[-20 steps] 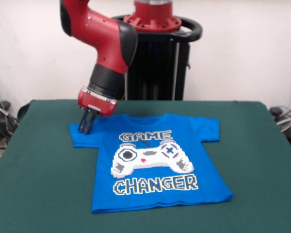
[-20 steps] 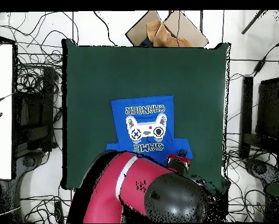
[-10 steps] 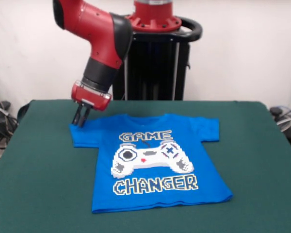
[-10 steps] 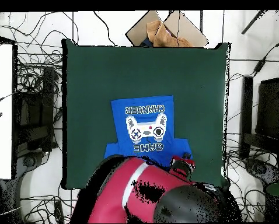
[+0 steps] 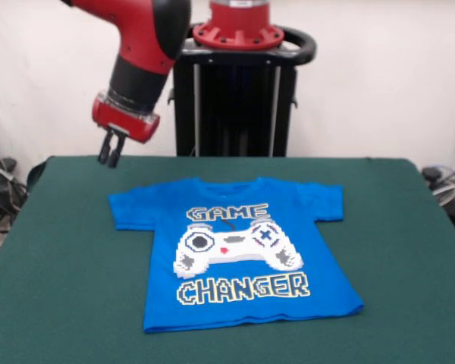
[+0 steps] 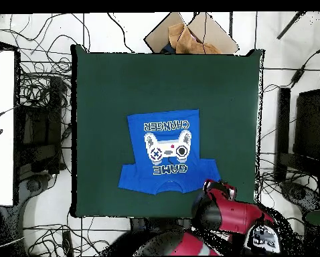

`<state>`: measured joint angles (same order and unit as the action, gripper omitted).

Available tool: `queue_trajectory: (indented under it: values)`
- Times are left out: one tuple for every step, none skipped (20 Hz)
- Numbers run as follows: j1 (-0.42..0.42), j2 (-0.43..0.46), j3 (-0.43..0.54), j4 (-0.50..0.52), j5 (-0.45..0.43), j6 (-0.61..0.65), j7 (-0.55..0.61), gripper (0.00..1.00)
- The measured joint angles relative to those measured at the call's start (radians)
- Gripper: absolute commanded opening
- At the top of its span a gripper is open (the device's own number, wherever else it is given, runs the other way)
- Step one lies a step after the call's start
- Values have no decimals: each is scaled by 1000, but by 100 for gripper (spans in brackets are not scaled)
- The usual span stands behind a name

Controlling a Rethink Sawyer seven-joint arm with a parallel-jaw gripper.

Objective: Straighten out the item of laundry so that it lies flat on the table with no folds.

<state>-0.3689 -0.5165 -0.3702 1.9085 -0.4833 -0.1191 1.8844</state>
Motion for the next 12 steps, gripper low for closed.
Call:
queue_trajectory:
  values:
    - [-4, -19, 7, 1, -1, 10, 0, 0]
    - [-13, -49, 23, 5, -2, 18, 0, 0]
    - [-22, -69, 37, 10, -1, 21, 0, 0]
    - [-34, -90, 54, 16, -2, 26, 0, 0]
    - [-63, -129, 93, 32, -1, 36, 0, 0]
    - [-77, -146, 111, 40, -1, 42, 0, 0]
    - [-135, -201, 181, 71, 5, 74, 0, 0]
    - [-159, -222, 208, 84, 9, 92, 0, 0]
    - [-177, -236, 228, 93, 12, 105, 0, 0]
    - [-229, -281, 289, 122, 24, 151, 0, 0]
    - [-242, -293, 305, 129, 27, 165, 0, 0]
    - [-259, -308, 326, 138, 30, 183, 0, 0]
